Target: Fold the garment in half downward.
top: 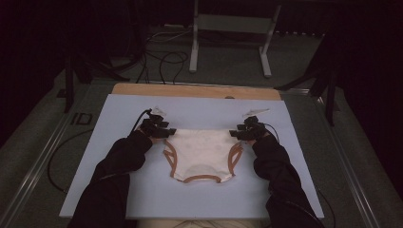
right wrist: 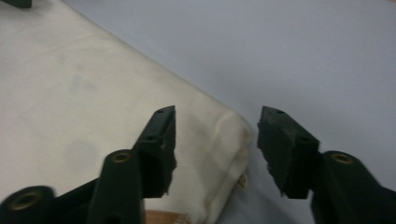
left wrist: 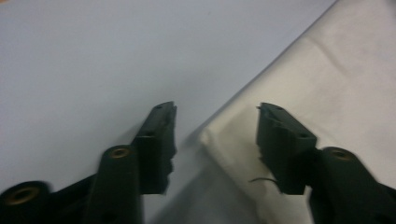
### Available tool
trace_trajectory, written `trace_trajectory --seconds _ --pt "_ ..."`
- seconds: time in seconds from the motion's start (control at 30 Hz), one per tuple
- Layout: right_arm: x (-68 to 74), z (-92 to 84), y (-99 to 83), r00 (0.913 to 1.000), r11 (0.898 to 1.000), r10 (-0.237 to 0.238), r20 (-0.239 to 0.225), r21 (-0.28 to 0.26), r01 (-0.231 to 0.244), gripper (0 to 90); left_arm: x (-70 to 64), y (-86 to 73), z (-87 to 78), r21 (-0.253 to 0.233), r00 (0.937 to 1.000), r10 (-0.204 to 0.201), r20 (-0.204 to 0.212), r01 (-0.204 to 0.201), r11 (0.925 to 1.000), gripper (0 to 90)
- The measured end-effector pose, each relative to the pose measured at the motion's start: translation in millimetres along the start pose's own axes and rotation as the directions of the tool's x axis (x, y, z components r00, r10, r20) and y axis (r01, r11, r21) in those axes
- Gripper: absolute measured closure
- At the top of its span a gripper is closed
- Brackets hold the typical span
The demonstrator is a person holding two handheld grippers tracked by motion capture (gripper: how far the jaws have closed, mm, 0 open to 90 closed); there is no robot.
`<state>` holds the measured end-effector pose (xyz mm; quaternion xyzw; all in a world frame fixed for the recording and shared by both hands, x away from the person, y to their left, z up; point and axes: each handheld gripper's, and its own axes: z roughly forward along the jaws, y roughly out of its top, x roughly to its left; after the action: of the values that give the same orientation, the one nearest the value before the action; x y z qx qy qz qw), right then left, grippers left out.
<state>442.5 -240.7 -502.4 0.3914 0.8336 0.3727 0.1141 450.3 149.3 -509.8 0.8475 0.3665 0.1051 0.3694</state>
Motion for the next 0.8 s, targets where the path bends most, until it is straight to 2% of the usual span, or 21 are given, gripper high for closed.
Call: trace_trajectory --seconds 0.03,0.13,0.17,0.2,0.23,0.27,0.33,0.4,0.47,0.53,0.7,0.8 --pt "1.2 -0.7 0.9 0.9999 1.0 -0.003 -0.01 -0.006 0.002 39.4 -0.7 0.9 -1.7 -0.005 0.9999 0.003 0.011 -0.003 1.0 41.6" --pt "5.2 -2.1 3.6 0.9997 1.0 -0.005 -0.025 -0.009 0.005 29.8 -4.9 4.0 -6.4 -0.012 0.9997 0.007 0.024 -0.007 0.9999 28.9" --pt "6.4 -2.4 4.4 0.9994 1.0 -0.001 -0.034 -0.011 0.001 27.7 -5.9 4.9 -8.0 -0.017 0.9993 0.01 0.037 -0.009 0.9998 24.9" --pt "7.6 -2.6 4.9 0.9991 1.0 -0.003 -0.041 -0.014 0.002 25.6 -7.1 5.6 -10.0 -0.026 0.9977 0.019 0.066 -0.017 0.9995 19.6" --pt "8.3 -2.8 5.5 0.999 1.0 -0.004 -0.044 -0.018 0.003 22.9 -8.2 6.5 -12.3 -0.031 0.9968 0.035 0.072 -0.033 0.999 14.6" --pt "9.1 -2.9 5.9 0.9987 1.0 0.001 -0.052 -0.024 -0.003 20.9 -10.0 7.6 -13.9 -0.037 0.9982 0.033 0.051 -0.031 0.9988 14.6" --pt "10.8 -3.7 6.3 0.9977 0.999 0.002 -0.068 -0.032 -0.004 15.8 -10.6 9.0 -18.2 -0.055 0.9972 0.034 0.067 -0.031 0.998 9.8" --pt "12.6 -4.3 6.9 0.9973 0.999 0.003 -0.073 -0.034 -0.006 14.7 -10.8 10.0 -23.3 -0.065 0.9949 0.035 0.095 -0.029 0.9975 4.5" --pt "14.2 -5.5 7.7 0.997 0.999 -0.007 -0.078 -0.043 0.004 13.3 -12.7 11.1 -27.9 -0.067 0.994 0.043 0.1 -0.037 0.9971 2.0" --pt "15.5 -7.4 8.9 0.9964 0.999 -0.006 -0.085 -0.049 0.002 11.5 -15.0 11.4 -32.3 -0.069 0.9907 0.054 0.125 -0.046 0.9966 1.6" --pt "21.4 -11.2 11.8 0.9975 0.998 -0.031 -0.064 -0.062 0.027 9.8 -21.1 7.4 -42.7 -0.081 0.9844 0.067 0.162 -0.055 0.9952 1.2" --pt "24.7 -13.3 13.5 0.9973 0.997 -0.034 -0.066 -0.068 0.029 9.8 -25.3 3.8 -49.5 -0.098 0.9825 0.078 0.169 -0.062 0.9933 1.3"
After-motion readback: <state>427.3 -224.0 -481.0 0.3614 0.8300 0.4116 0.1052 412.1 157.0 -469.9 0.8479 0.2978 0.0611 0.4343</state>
